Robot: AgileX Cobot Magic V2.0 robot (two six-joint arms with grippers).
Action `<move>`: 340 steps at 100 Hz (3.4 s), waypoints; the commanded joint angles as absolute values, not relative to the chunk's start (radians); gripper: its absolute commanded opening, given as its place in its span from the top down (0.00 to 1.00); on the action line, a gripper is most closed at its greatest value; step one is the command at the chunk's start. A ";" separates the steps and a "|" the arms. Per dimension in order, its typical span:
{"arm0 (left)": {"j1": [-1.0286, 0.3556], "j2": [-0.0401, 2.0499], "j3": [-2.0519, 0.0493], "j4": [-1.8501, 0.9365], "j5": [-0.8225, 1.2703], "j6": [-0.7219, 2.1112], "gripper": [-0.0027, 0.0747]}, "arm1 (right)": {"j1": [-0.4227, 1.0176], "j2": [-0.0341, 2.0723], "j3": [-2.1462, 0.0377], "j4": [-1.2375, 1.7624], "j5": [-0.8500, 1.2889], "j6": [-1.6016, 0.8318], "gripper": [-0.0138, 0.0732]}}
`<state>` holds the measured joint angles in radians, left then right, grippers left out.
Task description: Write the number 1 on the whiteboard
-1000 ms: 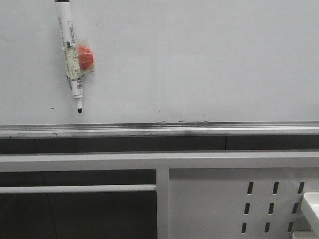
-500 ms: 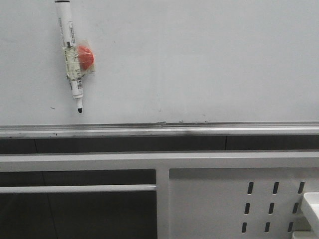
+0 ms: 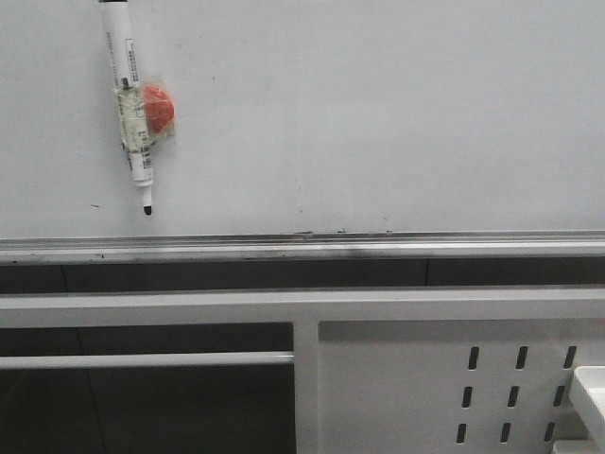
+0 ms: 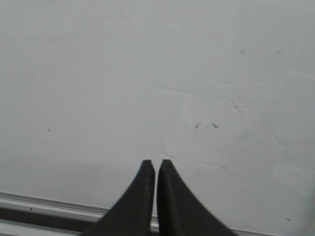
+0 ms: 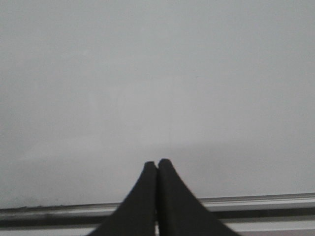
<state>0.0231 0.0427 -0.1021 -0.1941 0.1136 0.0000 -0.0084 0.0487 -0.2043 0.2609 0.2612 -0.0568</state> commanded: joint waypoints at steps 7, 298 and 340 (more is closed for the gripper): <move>0.026 0.180 -0.272 -0.330 0.066 -0.008 0.99 | -0.010 0.216 -0.383 0.297 0.329 -0.055 0.92; -0.792 1.631 -0.347 -0.249 -1.362 -0.027 1.00 | 0.071 0.366 -0.410 0.332 0.328 -0.212 0.92; -0.792 1.589 -0.304 0.000 -1.300 0.031 0.99 | 0.298 0.389 -0.488 0.334 0.438 -0.447 0.92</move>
<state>-0.7881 1.6448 -0.2997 -0.0781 -1.1319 0.0065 0.2168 0.3591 -0.4234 0.3236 0.4812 -0.3434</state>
